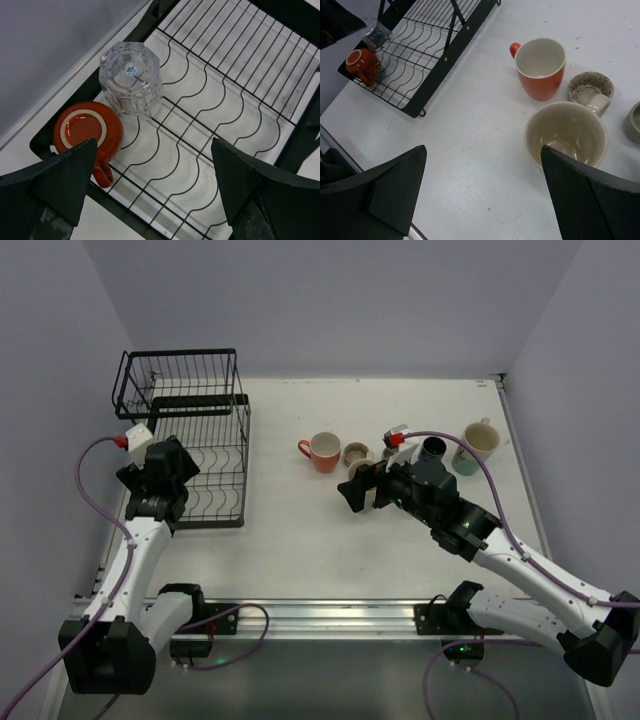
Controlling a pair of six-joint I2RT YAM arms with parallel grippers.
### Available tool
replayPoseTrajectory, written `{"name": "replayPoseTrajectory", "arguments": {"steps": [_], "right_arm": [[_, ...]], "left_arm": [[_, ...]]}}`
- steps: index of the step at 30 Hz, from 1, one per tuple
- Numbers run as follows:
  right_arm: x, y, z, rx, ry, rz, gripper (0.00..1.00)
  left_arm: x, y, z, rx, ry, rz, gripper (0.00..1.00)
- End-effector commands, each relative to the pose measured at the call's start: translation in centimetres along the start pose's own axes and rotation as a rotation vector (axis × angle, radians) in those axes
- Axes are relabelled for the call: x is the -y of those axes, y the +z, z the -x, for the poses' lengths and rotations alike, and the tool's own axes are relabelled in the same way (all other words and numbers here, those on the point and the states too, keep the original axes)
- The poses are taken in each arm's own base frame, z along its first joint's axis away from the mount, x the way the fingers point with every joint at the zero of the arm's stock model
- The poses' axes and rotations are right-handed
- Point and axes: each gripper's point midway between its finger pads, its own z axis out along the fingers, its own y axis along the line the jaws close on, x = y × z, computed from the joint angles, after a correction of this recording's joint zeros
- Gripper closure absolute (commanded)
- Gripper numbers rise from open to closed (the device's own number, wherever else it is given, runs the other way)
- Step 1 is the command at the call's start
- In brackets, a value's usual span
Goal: Unload the cups from the dish rack
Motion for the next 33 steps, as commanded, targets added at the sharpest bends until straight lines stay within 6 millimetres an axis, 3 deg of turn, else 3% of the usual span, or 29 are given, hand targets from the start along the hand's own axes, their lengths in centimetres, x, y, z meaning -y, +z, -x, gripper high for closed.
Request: {"name": "replayPoseTrajectory", "arguments": {"steps": [1, 10, 21, 25, 29, 33], "right_arm": [[-1.1, 0.1, 1.7, 0.071, 0.011, 0.053, 0.01], [-1.7, -0.4, 1.9, 0.077, 0.005, 0.089, 0.01], [-1.9, 0.1, 1.4, 0.050, 0.006, 0.095, 0.01], [-1.9, 0.2, 1.4, 0.048, 0.004, 0.096, 0.01], [-2.4, 0.2, 1.3, 0.041, 0.005, 0.122, 0.01], [-2.6, 0.1, 1.1, 0.038, 0.007, 0.138, 0.01]], "left_arm": [[0.2, 1.8, 2.3, 0.094, -0.035, 0.011, 0.00], [-1.2, 7.0, 2.6, 0.048, 0.015, 0.033, 0.00], [-2.9, 10.2, 3.0, 0.034, 0.082, 0.075, 0.00], [-3.6, 11.3, 2.1, 0.012, 0.096, 0.087, 0.01], [-3.3, 11.7, 2.2, 0.016, 0.094, 0.070, 0.12], [-3.2, 12.1, 1.8, 0.005, 0.100, 0.062, 0.35]]}}
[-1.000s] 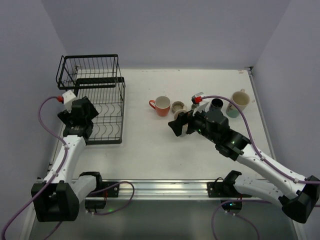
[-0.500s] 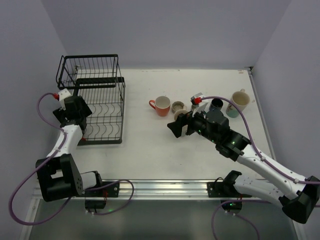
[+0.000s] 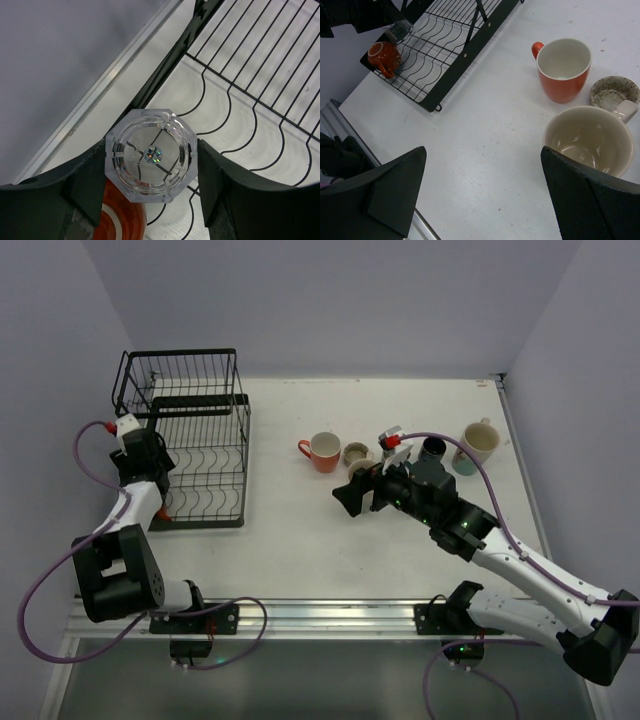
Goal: Unload the cups from the dish rack
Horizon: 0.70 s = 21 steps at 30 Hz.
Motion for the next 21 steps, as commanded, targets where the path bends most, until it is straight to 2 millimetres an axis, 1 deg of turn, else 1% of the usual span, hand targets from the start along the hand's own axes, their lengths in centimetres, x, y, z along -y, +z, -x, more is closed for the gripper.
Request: {"name": "replayPoseTrajectory", "arguments": {"steps": [1, 2, 3, 4, 5, 6, 7, 9, 10, 11, 12, 14, 15, 16, 18, 19, 20, 21], "right_arm": [[-1.1, -0.1, 1.5, 0.051, 0.006, 0.047, 0.01], [-1.1, -0.1, 1.5, 0.052, 0.005, 0.048, 0.01], [-1.1, -0.1, 1.5, 0.053, 0.004, 0.050, 0.01], [-1.2, -0.2, 1.5, 0.052, 0.005, 0.052, 0.01], [-1.3, -0.2, 1.6, 0.056, 0.010, 0.059, 0.01], [-1.4, -0.2, 1.7, 0.057, 0.012, 0.064, 0.01], [-1.6, -0.1, 1.7, 0.060, 0.013, 0.074, 0.01], [-1.7, 0.0, 1.7, 0.056, 0.019, 0.077, 0.01], [-1.7, 0.1, 1.6, 0.054, 0.020, 0.077, 0.01], [-1.6, 0.1, 1.6, 0.056, 0.024, 0.073, 0.01], [-1.6, 0.1, 1.5, 0.059, 0.027, 0.072, 0.01], [-1.7, 0.0, 1.7, 0.073, 0.037, 0.078, 0.01], [-1.7, 0.0, 1.7, 0.080, 0.043, 0.081, 0.01], [-1.7, -0.1, 1.8, 0.086, 0.052, 0.082, 0.01], [-1.8, -0.2, 1.8, 0.095, 0.066, 0.088, 0.01], [-2.1, -0.3, 2.4, 0.119, 0.074, 0.100, 0.02], [-2.3, -0.3, 2.6, 0.123, 0.098, 0.105, 0.02], [-2.8, -0.6, 3.0, 0.134, 0.113, 0.125, 0.02]], "left_arm": [[0.5, 0.3, 2.9, 0.082, -0.011, -0.024, 0.39], [0.5, 0.2, 2.8, 0.074, -0.009, -0.022, 0.43], [0.4, 0.1, 2.8, 0.069, -0.011, -0.021, 0.51], [0.6, -0.4, 3.4, 0.081, -0.015, -0.033, 0.54], [0.5, -0.7, 3.5, 0.081, -0.018, -0.035, 0.56], [0.5, -1.1, 3.8, 0.088, -0.029, -0.038, 0.61], [0.6, -2.1, 4.7, 0.115, -0.054, -0.059, 0.62], [1.0, -3.3, 5.6, 0.143, -0.074, -0.099, 0.65], [1.5, -4.6, 6.7, 0.178, -0.109, -0.142, 0.66], [1.7, -5.1, 6.2, 0.162, -0.113, -0.161, 0.67], [1.9, -6.4, 6.8, 0.187, -0.131, -0.192, 0.68], [2.7, -7.6, 6.7, 0.194, -0.167, -0.257, 0.70], [2.9, -8.7, 7.3, 0.220, -0.185, -0.289, 0.70], [3.8, -9.4, 7.4, 0.215, -0.210, -0.344, 0.71], [4.7, -10.7, 7.1, 0.201, -0.231, -0.414, 0.72], [5.8, -12.4, 7.4, 0.207, -0.248, -0.504, 0.73], [6.4, -13.3, 7.3, 0.208, -0.252, -0.546, 0.73], [7.1, -14.8, 7.3, 0.222, -0.252, -0.604, 0.73]]}}
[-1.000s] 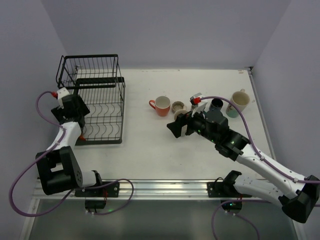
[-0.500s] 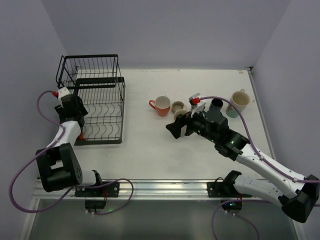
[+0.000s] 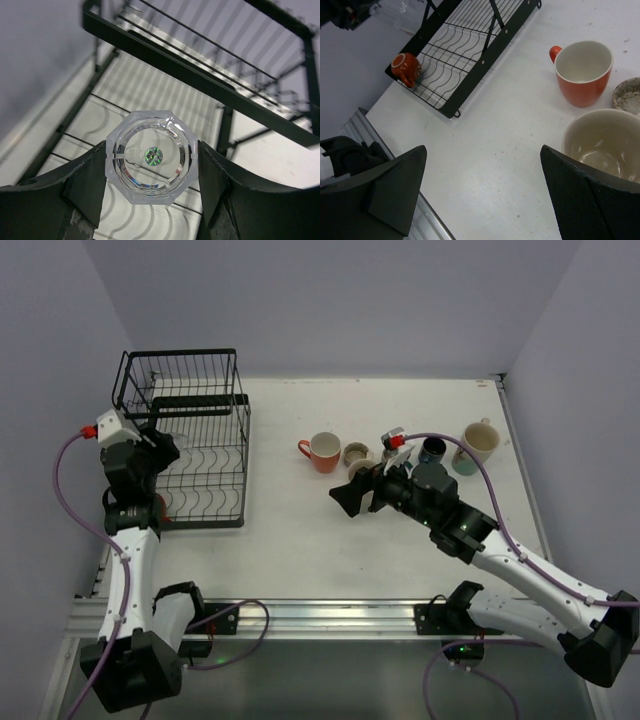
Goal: Unload the cups from the dish rack
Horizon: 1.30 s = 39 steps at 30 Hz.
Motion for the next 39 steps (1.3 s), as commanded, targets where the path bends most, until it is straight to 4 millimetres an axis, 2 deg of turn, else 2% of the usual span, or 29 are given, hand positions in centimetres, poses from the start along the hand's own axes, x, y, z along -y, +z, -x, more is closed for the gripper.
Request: {"name": "replayPoseTrajectory", "arguments": {"steps": [1, 3, 6, 7, 10, 11, 12, 14, 15, 16, 17, 18, 19, 20, 21, 24, 25, 28, 30, 33, 34, 35, 36, 37, 38, 39], "right_arm": [[-2.3, -0.7, 3.0, 0.113, 0.066, 0.089, 0.03], [-3.5, -0.9, 3.3, 0.139, 0.126, 0.156, 0.04], [-5.1, -1.1, 3.8, 0.168, 0.202, 0.237, 0.08], [-5.4, -1.0, 3.9, 0.172, 0.216, 0.251, 0.08], [-6.8, -0.1, 4.0, 0.181, 0.243, 0.301, 0.11], [-7.3, 0.5, 3.4, 0.166, 0.254, 0.309, 0.11], [-7.8, 0.7, 3.9, 0.192, 0.261, 0.334, 0.11], [-8.7, 1.7, 2.9, 0.161, 0.289, 0.376, 0.11], [-9.4, 1.9, 3.6, 0.179, 0.294, 0.408, 0.11], [-9.9, 2.3, 3.4, 0.167, 0.301, 0.429, 0.11], [-10.1, 3.4, 2.4, 0.129, 0.302, 0.438, 0.11], [-11.0, 3.7, 3.2, 0.139, 0.297, 0.466, 0.10], [-11.4, 4.2, 3.1, 0.126, 0.297, 0.476, 0.10], [-11.6, 4.7, 2.9, 0.113, 0.299, 0.483, 0.10], [-12.0, 5.4, 3.0, 0.115, 0.298, 0.491, 0.10], [-12.7, 6.2, 3.3, 0.120, 0.291, 0.512, 0.10], [-13.0, 6.4, 3.4, 0.119, 0.286, 0.520, 0.10], [-13.6, 6.8, 3.8, 0.128, 0.300, 0.537, 0.21], [-13.8, 6.7, 4.3, 0.160, 0.313, 0.552, 0.42], [-13.5, 6.9, 4.3, 0.169, 0.327, 0.527, 0.82], [-13.4, 6.9, 4.4, 0.167, 0.327, 0.518, 0.88], [-13.1, 7.1, 4.0, 0.143, 0.326, 0.495, 0.92], [-12.9, 7.2, 3.7, 0.131, 0.317, 0.482, 0.97], [-12.7, 7.4, 3.5, 0.122, 0.311, 0.465, 0.99], [-12.6, 7.3, 3.7, 0.118, 0.302, 0.447, 1.00], [-11.7, 7.7, 2.5, 0.065, 0.294, 0.388, 1.00]], "left_arm": [[5.4, -3.1, -1.1, -0.049, -0.091, -0.271, 0.73], [6.8, -4.5, -1.4, -0.061, -0.108, -0.349, 0.73], [9.6, -8.0, -1.5, -0.076, -0.150, -0.517, 0.75], [10.4, -9.0, -2.2, -0.110, -0.181, -0.577, 0.75], [12.9, -12.5, -1.6, -0.099, -0.231, -0.754, 0.77], [13.3, -13.1, -1.8, -0.089, -0.241, -0.797, 0.77], [14.0, -14.3, -1.6, -0.081, -0.254, -0.850, 0.77], [15.0, -15.8, -2.4, -0.120, -0.298, -0.942, 0.77], [15.6, -16.5, -3.0, -0.143, -0.312, -0.984, 0.78], [16.3, -17.3, -2.7, -0.143, -0.351, -1.041, 0.78], [16.4, -17.3, -4.0, -0.175, -0.374, -1.061, 0.79], [17.0, -17.9, -4.6, -0.201, -0.391, -1.103, 0.79], [17.4, -18.4, -4.9, -0.224, -0.415, -1.127, 0.79], [17.8, -18.8, -4.7, -0.206, -0.416, -1.159, 0.79], [18.3, -19.0, -5.4, -0.237, -0.421, -1.177, 0.79], [19.1, -19.4, -5.7, -0.252, -0.420, -1.215, 0.79], [19.4, -20.0, -5.3, -0.238, -0.428, -1.254, 0.80], [19.9, -20.7, -5.8, -0.259, -0.449, -1.304, 0.78], [20.0, -20.7, -6.3, -0.270, -0.436, -1.306, 0.73], [20.2, -20.8, -6.7, -0.271, -0.396, -1.302, 0.41], [20.2, -20.7, -6.9, -0.287, -0.380, -1.284, 0.18], [20.2, -20.7, -6.8, -0.280, -0.358, -1.274, 0.08], [20.0, -19.7, -6.7, -0.240, -0.302, -1.231, 0.02], [19.4, -18.6, -8.1, -0.307, -0.277, -1.138, 0.00], [19.7, -18.5, -6.3, -0.263, -0.244, -1.117, 0.00], [19.1, -17.2, -5.8, -0.203, -0.175, -1.044, 0.00]]}}
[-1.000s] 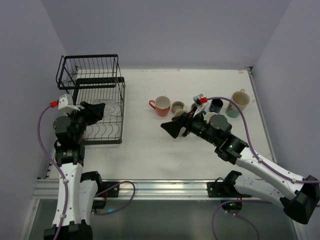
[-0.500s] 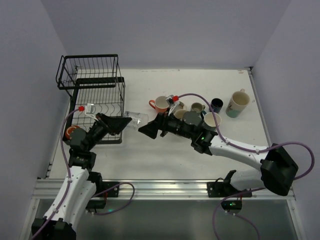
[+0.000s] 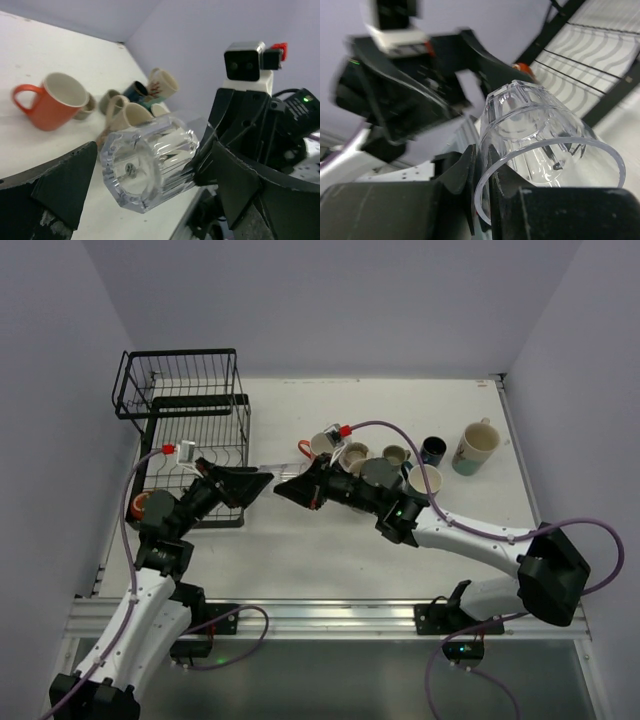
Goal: Unload the cups from the dish rack
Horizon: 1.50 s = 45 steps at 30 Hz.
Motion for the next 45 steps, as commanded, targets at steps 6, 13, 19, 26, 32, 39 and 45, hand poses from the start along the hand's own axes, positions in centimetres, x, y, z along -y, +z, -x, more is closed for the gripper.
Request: {"name": "replayPoseTrajectory", "arguments": {"steps": [6, 13, 19, 26, 32, 39, 45], "right_arm": [[5.8, -1.1, 0.3, -0.172, -0.159, -0.408, 1.00], [13.4, -1.1, -3.3, -0.575, -0.326, -0.743, 1.00], [17.2, -0.7, -4.5, -0.698, -0.407, -0.870, 1.00], [19.9, -0.7, -7.5, -0.811, -0.445, -0.922, 0.99], [21.5, -1.0, -9.5, -0.884, -0.483, -0.962, 0.89], [19.2, -0.2, -8.1, -0.793, -0.465, -0.902, 0.40], [13.5, 1.1, -5.0, -0.619, -0.424, -0.712, 0.09]], "left_arm": [[-3.8, -3.7, 7.9, 0.091, 0.423, 0.551, 0.00], [-7.7, -8.0, 8.5, 0.122, 0.468, 0.837, 0.00], [-9.2, -10.8, 9.9, 0.214, 0.437, 1.017, 0.00], [-9.5, -12.0, 10.8, 0.276, 0.412, 1.094, 0.00], [-9.7, -13.2, 11.1, 0.327, 0.393, 1.147, 0.00], [-10.5, -13.3, 10.5, 0.321, 0.358, 1.175, 0.00], [-11.5, -15.3, 10.7, 0.373, 0.334, 1.299, 0.00]]}}
